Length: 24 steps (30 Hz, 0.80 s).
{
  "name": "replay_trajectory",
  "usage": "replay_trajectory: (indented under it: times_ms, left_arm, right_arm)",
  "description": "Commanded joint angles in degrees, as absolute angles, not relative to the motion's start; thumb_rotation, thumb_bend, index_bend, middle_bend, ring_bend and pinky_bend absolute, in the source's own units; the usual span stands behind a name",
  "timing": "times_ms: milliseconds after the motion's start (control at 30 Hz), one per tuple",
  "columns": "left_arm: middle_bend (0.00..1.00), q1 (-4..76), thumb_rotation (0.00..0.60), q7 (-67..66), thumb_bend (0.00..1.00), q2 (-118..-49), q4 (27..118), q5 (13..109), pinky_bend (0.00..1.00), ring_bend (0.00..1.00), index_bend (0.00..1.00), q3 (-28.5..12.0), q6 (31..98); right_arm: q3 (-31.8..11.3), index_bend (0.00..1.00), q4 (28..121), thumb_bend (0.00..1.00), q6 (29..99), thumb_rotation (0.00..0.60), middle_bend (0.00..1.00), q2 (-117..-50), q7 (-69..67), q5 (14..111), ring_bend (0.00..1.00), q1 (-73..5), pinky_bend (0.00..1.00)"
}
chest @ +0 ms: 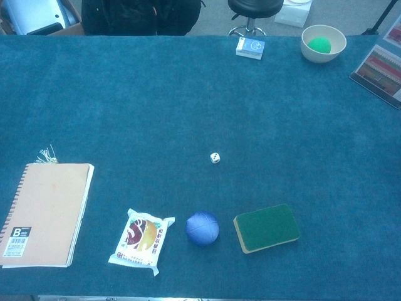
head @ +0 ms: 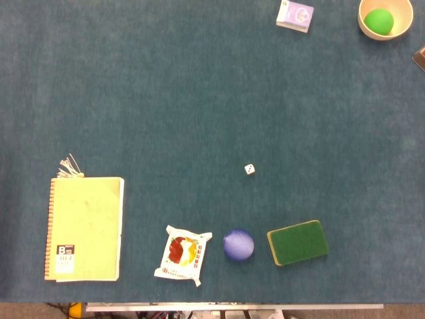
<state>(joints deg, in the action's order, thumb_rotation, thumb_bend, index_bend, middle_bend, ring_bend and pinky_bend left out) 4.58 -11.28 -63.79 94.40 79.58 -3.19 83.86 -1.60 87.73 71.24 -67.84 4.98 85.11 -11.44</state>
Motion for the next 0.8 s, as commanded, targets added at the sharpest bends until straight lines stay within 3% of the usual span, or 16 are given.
replay_trajectory:
  times_ms: [33,167,333,500,567,733,800]
  left_arm:
    - [0.25,4.77,0.6,-10.5,0.38,-63.7,94.13,79.27,0.14,0.1,0.44,-3.7,83.82]
    - [0.25,4.99,0.6,-9.79,0.38,-63.61,93.86,79.12,0.14,0.1,0.44,-3.96,83.54]
    - [0.25,5.35,0.6,-8.75,0.38,-63.63,93.28,78.79,0.14,0.1,0.44,-4.07,82.64]
    - [0.25,5.48,0.6,-8.09,0.38,-63.42,92.94,77.96,0.14,0.1,0.44,-4.37,82.09]
    - [0.25,5.4,0.6,-7.86,0.38,-63.28,93.1,77.91,0.14,0.1,0.44,-4.42,82.23]
    - [0.25,5.35,0.6,-7.66,0.38,-63.07,93.28,77.63,0.14,0.1,0.44,-4.43,82.1]
    - [0.25,5.35,0.6,-7.74,0.38,-63.01,93.23,77.44,0.14,0.1,0.44,-4.41,81.96]
  right_arm:
    - [-1.92,0.51,88.73,0.03,67.3,0.6,0.44,-69.45,8.83,86.58,0.43,-15.11,0.64]
    - [-2.89,0.44,90.32,0.04,60.92,0.6,0.55,-71.09,15.85,83.51,0.62,-18.98,0.79]
    - [-4.53,0.26,91.67,0.15,56.4,0.6,0.69,-74.92,26.87,79.47,0.8,-23.41,0.98]
    - [-5.92,0.13,93.28,0.33,54.44,0.6,0.81,-78.56,32.48,76.97,0.92,-26.9,1.0]
    - [-6.56,0.12,93.43,0.44,53.67,0.6,0.84,-79.99,34.32,75.6,0.96,-28.34,1.0]
    - [-7.98,0.12,92.43,0.9,51.36,0.6,0.95,-83.24,38.9,70.49,1.0,-31.83,1.0]
    - [-8.36,0.12,91.68,0.99,50.46,0.6,0.99,-84.31,41.29,68.02,1.0,-33.31,1.0]
